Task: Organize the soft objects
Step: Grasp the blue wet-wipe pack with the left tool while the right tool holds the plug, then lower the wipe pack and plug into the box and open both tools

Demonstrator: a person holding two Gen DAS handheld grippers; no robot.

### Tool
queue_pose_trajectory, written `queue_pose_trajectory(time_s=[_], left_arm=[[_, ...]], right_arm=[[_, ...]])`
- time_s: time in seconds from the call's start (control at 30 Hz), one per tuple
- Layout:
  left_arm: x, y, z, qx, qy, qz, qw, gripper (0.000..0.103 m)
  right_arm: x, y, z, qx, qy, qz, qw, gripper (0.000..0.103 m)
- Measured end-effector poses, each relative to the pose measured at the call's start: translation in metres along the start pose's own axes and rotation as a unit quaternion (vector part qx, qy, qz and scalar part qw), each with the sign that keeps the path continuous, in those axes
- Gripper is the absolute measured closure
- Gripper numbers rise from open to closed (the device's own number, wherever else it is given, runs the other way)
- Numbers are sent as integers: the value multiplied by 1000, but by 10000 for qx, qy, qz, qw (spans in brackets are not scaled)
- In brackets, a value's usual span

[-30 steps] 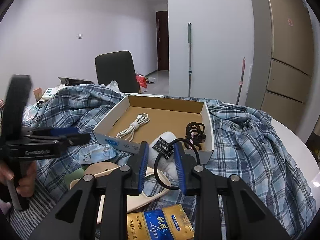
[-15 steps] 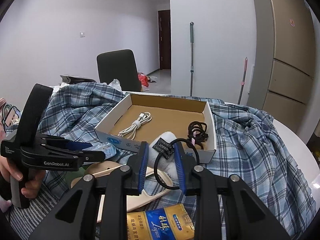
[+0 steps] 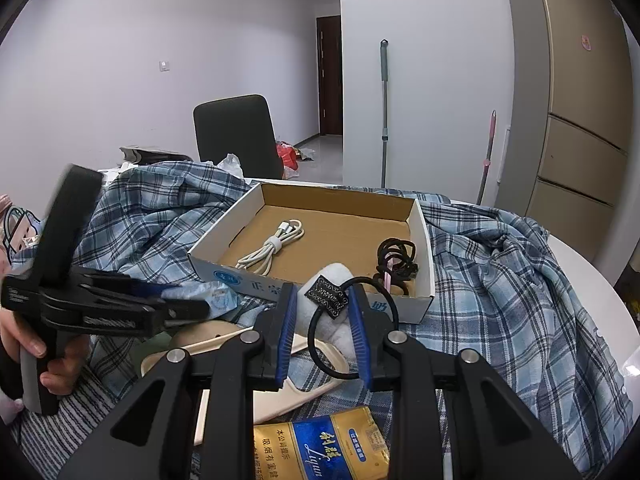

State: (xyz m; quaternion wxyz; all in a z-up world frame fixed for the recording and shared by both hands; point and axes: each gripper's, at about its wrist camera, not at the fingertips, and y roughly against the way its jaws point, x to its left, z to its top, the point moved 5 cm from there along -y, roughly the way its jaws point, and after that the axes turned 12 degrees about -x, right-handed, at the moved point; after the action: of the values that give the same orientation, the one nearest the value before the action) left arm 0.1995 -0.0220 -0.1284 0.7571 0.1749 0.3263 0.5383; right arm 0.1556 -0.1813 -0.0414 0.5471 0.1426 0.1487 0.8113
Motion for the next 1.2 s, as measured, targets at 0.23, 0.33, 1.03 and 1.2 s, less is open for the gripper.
queue_pose_trajectory(time_s=[0.23,0.33,1.03,1.2], left_arm=[[-33,47,8,-1238,-858,-129,9885,58],[-45,67,9,-1790,-1193,-25,9766,58],[-72,114,2,-2925,-1909,273,9366,58],[-86,141,16,-3257,-1988,372,9236,58]], right_arm=[[1,2,0,-82,33,-32,10000,78],[2,6,2,-182,52,-65,9998,78],[1,23,11,-587,85,-123,9982,78],[0,51,36,-1152,127,-389,9925,78]])
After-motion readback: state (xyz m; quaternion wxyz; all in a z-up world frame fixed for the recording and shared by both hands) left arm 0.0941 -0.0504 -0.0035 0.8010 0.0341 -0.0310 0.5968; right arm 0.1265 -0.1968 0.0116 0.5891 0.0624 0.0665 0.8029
